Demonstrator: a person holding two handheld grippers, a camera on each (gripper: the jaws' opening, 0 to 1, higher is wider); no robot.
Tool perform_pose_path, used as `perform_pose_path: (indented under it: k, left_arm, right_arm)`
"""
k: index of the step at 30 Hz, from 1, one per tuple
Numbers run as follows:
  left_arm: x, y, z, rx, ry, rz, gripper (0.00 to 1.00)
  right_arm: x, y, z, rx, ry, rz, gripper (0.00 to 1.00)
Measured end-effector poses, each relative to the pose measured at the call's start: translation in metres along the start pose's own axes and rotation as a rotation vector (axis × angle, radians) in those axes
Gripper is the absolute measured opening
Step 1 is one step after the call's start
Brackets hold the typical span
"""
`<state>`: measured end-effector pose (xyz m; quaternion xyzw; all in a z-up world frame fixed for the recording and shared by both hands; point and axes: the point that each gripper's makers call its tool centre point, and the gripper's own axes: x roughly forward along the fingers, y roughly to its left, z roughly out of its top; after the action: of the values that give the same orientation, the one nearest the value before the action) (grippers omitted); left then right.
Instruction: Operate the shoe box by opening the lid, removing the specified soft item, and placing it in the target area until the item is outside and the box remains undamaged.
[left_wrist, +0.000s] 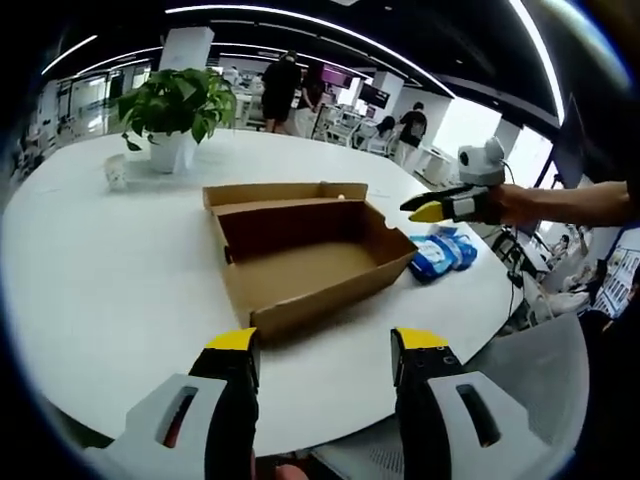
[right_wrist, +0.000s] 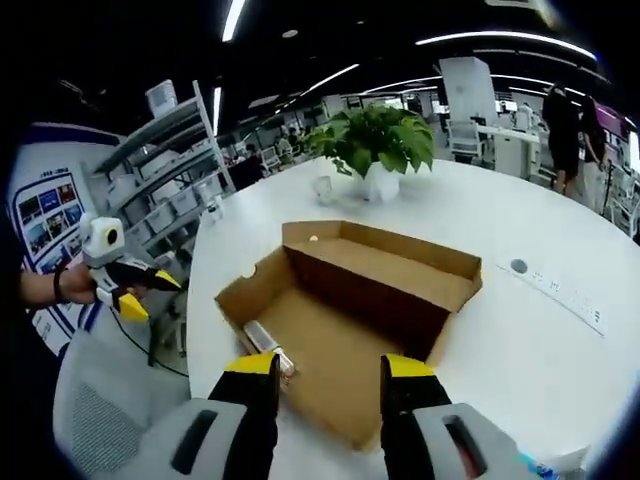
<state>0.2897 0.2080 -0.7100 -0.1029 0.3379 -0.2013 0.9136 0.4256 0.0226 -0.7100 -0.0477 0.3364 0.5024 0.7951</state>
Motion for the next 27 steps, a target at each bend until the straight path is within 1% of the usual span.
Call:
perform_pose_path:
  k: [3, 10, 14, 18, 23, 27]
  left_arm:
    - [0.001, 0.0, -0.003, 0.005, 0.011, 0.001, 0.53]
    - [0.007, 0.001, -0.001, 0.013, 0.021, -0.012, 0.53]
    - [0.01, 0.001, 0.005, 0.033, 0.025, -0.017, 0.53]
    - [0.013, 0.002, 0.014, 0.06, 0.03, -0.026, 0.53]
    - [0.021, 0.004, 0.027, 0.114, 0.046, -0.035, 0.53]
    - [0.031, 0.007, 0.035, 0.164, 0.071, -0.04, 0.53]
  right_arm:
    - [0.0, 0.006, -0.003, 0.021, -0.014, 0.009, 0.37]
    - [-0.001, 0.009, -0.015, 0.029, -0.002, 0.008, 0.38]
    - [-0.003, 0.01, -0.02, 0.047, -0.007, 0.004, 0.39]
    - [-0.005, 0.014, -0.027, 0.038, 0.004, 0.004, 0.4]
    - [-0.009, 0.019, -0.031, 0.041, 0.001, 0.007, 0.4]
    - [-0.011, 0.022, -0.033, 0.041, -0.009, 0.002, 0.4]
